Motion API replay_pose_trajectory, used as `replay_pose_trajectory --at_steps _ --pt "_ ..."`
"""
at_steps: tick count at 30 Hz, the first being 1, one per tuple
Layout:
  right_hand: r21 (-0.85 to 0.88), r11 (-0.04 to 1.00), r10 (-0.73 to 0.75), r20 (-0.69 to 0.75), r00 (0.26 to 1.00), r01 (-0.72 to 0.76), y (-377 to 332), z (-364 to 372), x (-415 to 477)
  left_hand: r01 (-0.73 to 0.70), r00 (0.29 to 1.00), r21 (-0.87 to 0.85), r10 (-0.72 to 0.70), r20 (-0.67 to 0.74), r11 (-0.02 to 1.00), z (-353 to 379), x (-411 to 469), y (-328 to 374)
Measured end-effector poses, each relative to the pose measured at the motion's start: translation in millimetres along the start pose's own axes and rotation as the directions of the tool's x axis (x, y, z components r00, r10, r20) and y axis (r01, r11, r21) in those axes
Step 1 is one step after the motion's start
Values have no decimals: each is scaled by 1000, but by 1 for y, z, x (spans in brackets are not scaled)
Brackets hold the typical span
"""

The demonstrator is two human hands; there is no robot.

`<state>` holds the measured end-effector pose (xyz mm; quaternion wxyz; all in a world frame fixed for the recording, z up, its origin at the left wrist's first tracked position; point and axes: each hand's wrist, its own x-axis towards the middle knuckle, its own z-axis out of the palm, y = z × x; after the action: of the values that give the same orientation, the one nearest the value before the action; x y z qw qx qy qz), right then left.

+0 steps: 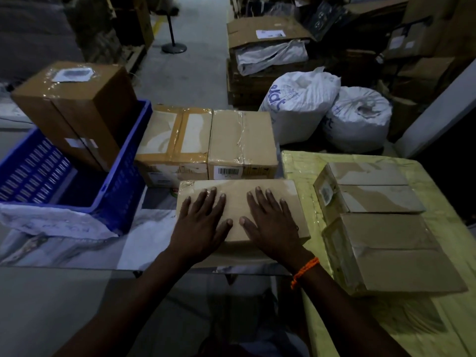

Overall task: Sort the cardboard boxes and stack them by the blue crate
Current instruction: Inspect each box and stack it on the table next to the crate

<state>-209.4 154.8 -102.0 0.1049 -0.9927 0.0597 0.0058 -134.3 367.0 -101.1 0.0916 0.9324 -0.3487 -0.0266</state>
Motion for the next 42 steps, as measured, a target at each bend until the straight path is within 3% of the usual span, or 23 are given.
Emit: replay_pose_trajectory --at_steps 4,16,20,23,25,27,31,37,42 --pt "-52 995 87 29 996 -85 27 -6 -6 37 999 12 -38 30 999 -6 -4 -13" --pt "-15 999 36 126 991 -34 31 -13 -5 -2 1000 -26 3 9 1000 2 -6 -20" --pt "124 991 39 148 988 -58 41 -24 3 170 980 -163 -185 -76 972 -1 -2 -15" --pt "390 892 205 99 974 -227 65 -30 23 332 908 -499 -414 -59 801 -15 11 -18" --pt "649 662 312 215 925 -374 81 -37 41 346 867 -773 -496 48 531 -30 15 -17" --pt "775 476 308 295 904 -416 88 -42 53 394 828 -864 -529 185 313 -39 15 -11" --pt "813 434 362 239 901 -389 88 -49 62 363 799 -867 -592 102 341 -42 10 -5" --pt "893 395 438 24 899 -216 52 -49 16 190 763 -963 -646 21 193 -35 -30 -14" --pt "929 325 564 -40 825 -176 32 -38 -27 130 712 -985 -702 16 110 -25 -66 0"
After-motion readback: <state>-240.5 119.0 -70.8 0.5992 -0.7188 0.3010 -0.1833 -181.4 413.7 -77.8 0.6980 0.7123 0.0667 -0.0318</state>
